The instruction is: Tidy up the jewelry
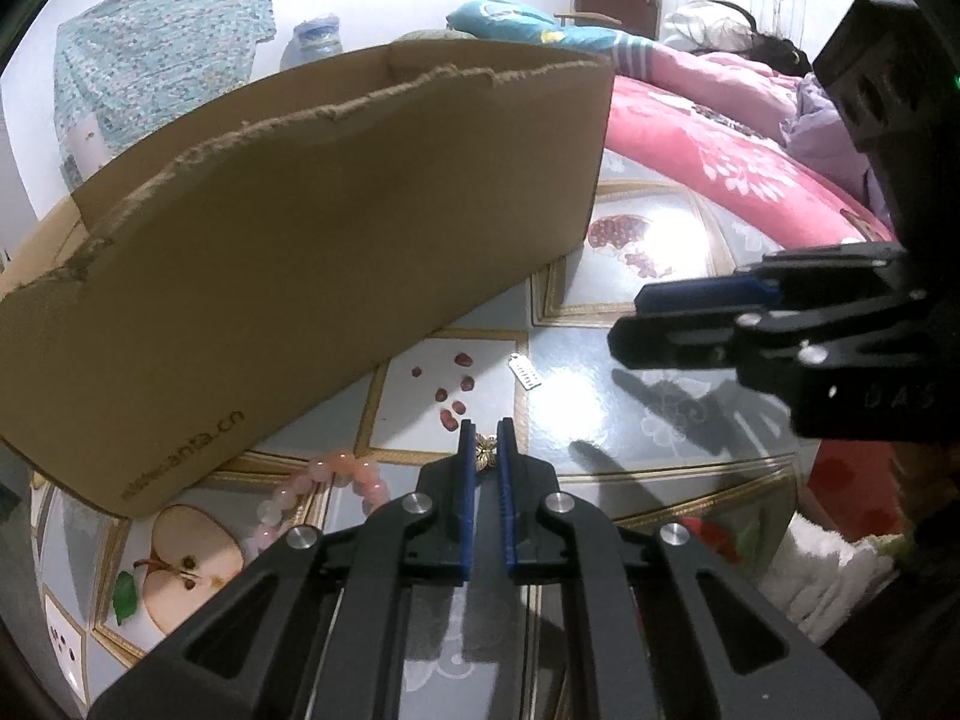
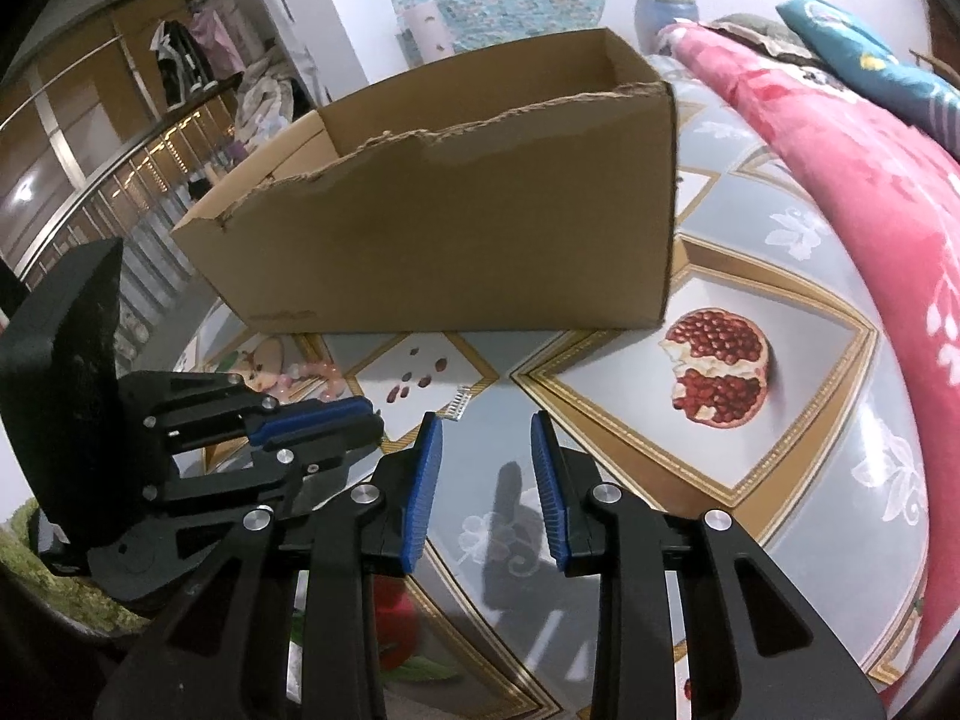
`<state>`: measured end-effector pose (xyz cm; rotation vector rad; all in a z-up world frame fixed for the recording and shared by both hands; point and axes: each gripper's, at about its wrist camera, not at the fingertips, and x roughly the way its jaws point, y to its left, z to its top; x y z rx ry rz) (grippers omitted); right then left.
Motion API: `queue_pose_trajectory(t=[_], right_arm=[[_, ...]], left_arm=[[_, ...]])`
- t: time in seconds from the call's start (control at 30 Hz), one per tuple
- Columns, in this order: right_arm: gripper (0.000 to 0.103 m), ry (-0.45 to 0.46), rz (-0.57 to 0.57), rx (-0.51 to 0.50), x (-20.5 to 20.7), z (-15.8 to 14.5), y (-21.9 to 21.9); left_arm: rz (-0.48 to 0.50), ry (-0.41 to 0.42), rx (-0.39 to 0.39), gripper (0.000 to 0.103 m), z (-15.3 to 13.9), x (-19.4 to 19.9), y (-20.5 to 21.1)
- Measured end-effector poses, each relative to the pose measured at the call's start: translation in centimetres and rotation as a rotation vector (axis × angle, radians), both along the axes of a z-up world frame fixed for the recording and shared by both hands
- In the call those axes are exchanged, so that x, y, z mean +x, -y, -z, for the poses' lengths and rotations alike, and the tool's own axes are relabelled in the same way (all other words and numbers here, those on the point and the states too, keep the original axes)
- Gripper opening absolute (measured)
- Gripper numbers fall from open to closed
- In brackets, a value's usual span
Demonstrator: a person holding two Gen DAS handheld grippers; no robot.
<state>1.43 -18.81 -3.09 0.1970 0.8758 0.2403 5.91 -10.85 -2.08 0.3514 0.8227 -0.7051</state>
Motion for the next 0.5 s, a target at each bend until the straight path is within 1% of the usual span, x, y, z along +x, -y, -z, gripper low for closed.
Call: queue_pose_trajectory(t=[0.2, 0.5], right_arm=[[0.029, 0.007, -0.02, -0.014, 0.49, -0.07, -0.63], [0.029, 0.001, -0.014, -0.015, 0.64, -0.11, -0.83]], left_arm=[[-0.007, 0.003, -0.02, 0.006, -0.45, -0.05, -0.65], [-0.004, -0.01, -0.037, 0.006, -0.34, 0.07, -0.91]])
